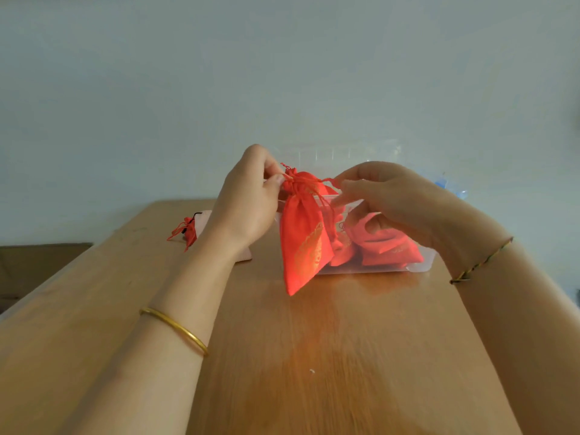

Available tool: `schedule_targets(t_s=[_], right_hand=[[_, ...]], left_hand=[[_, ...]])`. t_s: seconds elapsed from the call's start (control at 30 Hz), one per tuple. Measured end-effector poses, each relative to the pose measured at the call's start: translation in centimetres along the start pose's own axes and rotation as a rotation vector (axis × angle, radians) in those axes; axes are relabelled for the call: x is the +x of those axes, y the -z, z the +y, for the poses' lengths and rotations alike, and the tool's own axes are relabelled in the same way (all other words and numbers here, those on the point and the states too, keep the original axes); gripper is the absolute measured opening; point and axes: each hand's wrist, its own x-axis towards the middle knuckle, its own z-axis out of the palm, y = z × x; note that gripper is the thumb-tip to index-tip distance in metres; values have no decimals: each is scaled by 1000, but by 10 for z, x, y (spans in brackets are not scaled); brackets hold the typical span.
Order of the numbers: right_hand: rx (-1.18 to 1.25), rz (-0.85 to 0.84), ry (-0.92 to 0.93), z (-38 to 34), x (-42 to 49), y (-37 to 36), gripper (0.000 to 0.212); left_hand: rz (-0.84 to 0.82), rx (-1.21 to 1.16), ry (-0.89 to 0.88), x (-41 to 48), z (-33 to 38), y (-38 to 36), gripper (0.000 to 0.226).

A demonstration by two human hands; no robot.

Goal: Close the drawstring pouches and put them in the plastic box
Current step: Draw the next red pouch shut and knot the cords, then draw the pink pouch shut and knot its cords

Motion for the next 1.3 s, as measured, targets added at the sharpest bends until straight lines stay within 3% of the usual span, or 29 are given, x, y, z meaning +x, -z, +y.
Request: schedule_targets(t_s=[0.13, 0.27, 0.47, 0.63, 0.73, 0.87, 1.03, 1.1, 1.2, 1.3], right_hand=[[-158, -135, 29, -3, -12, -1, 19], [-229, -104, 48, 4, -17, -5, 6], [-65, -19, 42, 6, -8, 15, 15], [151, 124, -75, -3, 24, 47, 14], [157, 193, -208, -4, 54, 64, 23], [-68, 215, -356, 0, 84, 78, 32], [-421, 141, -363, 6, 90, 75, 26], [-477, 160, -328, 3, 89, 71, 27], [-607, 299, -163, -7, 83, 68, 9], [-564, 323, 6, -14, 68, 56, 23]], left_hand=[[28, -163, 82, 1, 1, -3, 22], [45, -246, 133, 0, 2, -10, 19], [-3, -416, 191, 2, 8, -14, 5], [162, -394, 232, 15, -8, -6, 16], [244, -294, 338, 16, -32, -6, 13], [224, -3, 417, 10, -72, -12, 20], [-129, 535, 471, -1, -136, -20, 36], [-251, 692, 465, -8, -147, -22, 35], [-235, 810, 384, -17, -153, -23, 26], [-194, 772, 341, -22, -152, -19, 19]])
